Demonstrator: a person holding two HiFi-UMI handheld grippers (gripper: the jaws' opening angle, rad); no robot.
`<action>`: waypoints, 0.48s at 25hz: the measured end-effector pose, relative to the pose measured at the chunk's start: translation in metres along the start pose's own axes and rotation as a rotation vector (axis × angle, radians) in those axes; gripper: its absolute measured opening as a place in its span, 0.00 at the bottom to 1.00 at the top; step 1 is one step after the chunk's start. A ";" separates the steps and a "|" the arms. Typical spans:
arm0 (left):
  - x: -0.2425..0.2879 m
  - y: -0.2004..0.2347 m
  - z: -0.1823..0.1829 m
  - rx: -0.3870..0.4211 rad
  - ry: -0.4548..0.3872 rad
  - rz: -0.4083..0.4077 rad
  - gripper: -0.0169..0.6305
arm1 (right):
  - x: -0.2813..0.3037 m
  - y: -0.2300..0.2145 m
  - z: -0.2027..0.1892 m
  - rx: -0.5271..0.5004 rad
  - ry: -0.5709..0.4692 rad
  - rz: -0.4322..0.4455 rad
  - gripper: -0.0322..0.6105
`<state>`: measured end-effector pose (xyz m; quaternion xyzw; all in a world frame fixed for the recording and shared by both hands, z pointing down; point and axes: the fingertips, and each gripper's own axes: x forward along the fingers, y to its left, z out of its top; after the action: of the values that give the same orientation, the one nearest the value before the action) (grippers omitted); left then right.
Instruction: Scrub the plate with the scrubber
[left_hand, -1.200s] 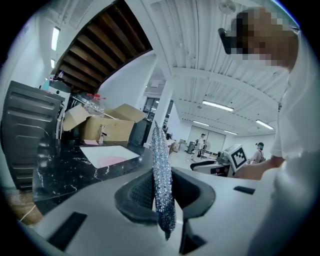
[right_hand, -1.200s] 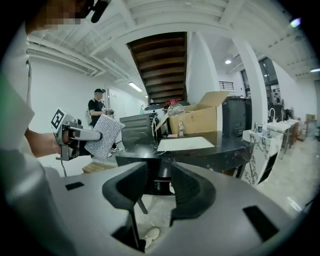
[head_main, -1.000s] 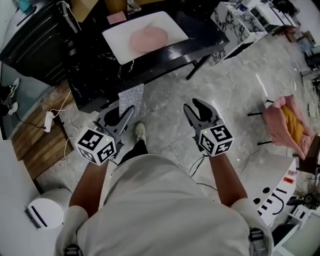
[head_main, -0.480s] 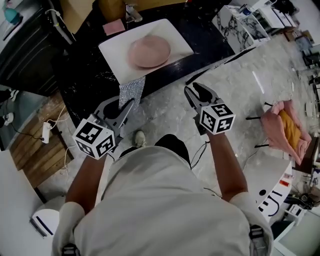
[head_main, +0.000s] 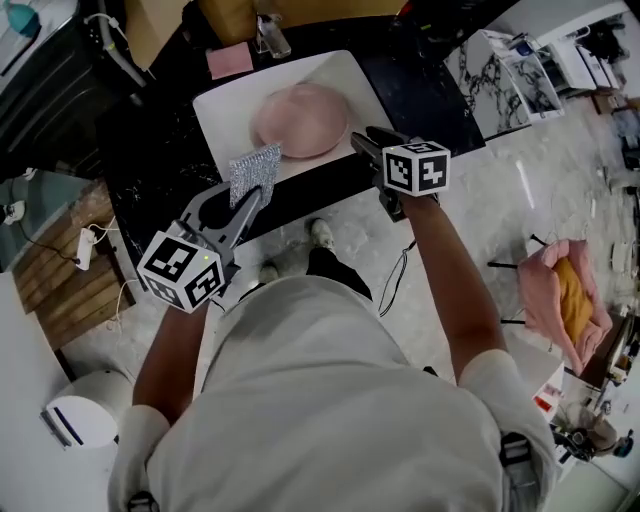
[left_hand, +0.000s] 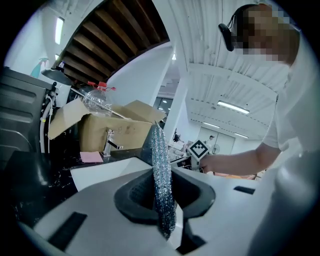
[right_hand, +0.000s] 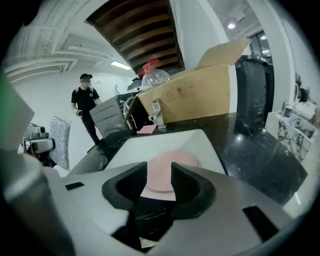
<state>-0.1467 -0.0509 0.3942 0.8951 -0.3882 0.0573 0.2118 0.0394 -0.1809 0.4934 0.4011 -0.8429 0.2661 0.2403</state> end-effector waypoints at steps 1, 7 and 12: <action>0.007 0.003 0.003 -0.006 -0.004 0.022 0.13 | 0.015 -0.010 0.002 0.013 0.036 0.023 0.29; 0.047 0.016 0.020 -0.037 -0.019 0.125 0.13 | 0.092 -0.060 -0.008 0.148 0.254 0.135 0.29; 0.069 0.021 0.025 -0.058 -0.028 0.181 0.13 | 0.131 -0.095 -0.027 0.218 0.367 0.068 0.29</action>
<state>-0.1156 -0.1206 0.3969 0.8504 -0.4721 0.0525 0.2263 0.0467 -0.2864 0.6189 0.3408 -0.7644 0.4320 0.3359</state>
